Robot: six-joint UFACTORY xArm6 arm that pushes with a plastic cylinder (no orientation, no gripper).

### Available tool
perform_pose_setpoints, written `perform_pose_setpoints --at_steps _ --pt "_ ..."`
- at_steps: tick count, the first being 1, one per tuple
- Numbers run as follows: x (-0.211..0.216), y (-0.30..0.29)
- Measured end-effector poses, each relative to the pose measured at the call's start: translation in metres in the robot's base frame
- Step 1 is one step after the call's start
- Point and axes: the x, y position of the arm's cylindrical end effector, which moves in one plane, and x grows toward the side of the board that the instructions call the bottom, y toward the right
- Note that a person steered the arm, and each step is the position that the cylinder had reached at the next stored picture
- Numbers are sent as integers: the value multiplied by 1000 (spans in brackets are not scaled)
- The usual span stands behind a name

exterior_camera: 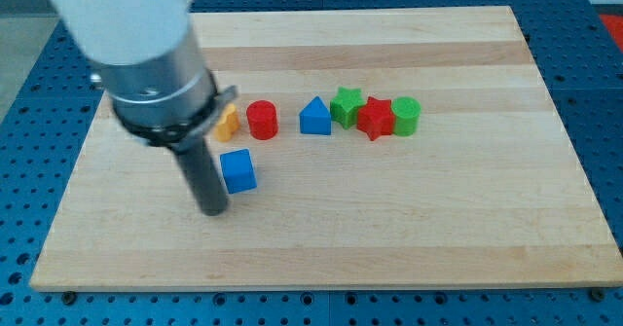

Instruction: Push the blue cube towards center left

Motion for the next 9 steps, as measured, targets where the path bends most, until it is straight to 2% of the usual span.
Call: perform_pose_setpoints --at_steps 1,2,5,7,8,9 --pt "-5 52" --pt "-27 55" --pt "-41 -92" --pt "-24 -65" --pt "-7 -88" --pt "-8 -112"
